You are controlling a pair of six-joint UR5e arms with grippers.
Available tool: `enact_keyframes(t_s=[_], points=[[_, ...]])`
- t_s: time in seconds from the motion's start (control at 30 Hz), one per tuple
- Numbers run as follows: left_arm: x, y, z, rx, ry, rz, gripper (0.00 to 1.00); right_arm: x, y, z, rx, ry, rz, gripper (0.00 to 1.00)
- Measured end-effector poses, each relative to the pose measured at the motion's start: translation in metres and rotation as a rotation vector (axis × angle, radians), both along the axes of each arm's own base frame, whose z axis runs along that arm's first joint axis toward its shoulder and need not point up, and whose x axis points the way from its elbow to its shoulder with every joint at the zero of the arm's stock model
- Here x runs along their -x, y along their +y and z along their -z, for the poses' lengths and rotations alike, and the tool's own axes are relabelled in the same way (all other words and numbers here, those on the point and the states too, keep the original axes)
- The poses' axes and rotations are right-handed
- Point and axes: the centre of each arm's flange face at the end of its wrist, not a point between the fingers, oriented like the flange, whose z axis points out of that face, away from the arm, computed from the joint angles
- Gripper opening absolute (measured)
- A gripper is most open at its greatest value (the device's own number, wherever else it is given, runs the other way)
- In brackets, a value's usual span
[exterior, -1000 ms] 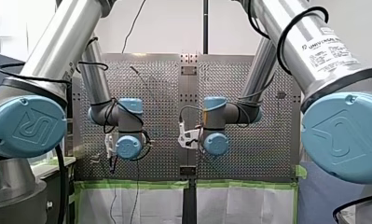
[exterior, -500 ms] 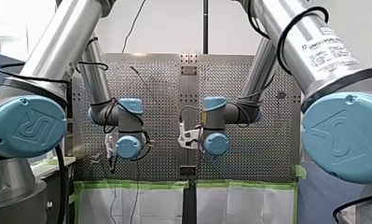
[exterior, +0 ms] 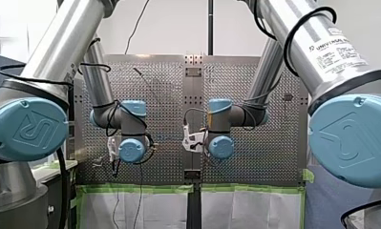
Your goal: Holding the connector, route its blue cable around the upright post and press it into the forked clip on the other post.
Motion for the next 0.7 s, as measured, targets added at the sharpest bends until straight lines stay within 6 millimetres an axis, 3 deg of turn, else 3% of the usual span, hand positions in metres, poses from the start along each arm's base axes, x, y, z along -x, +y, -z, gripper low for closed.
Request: enact_keyframes(t_s=[0.5, 0.7], points=[[0.000, 0.000, 0.000, 0.000, 0.000, 0.000, 0.00, 0.000, 0.001, 0.001, 0.000, 0.000, 0.000, 0.00], [0.000, 0.000, 0.000, 0.000, 0.000, 0.000, 0.00, 0.000, 0.009, 0.021, -0.025, 0.026, -0.010, 0.00]])
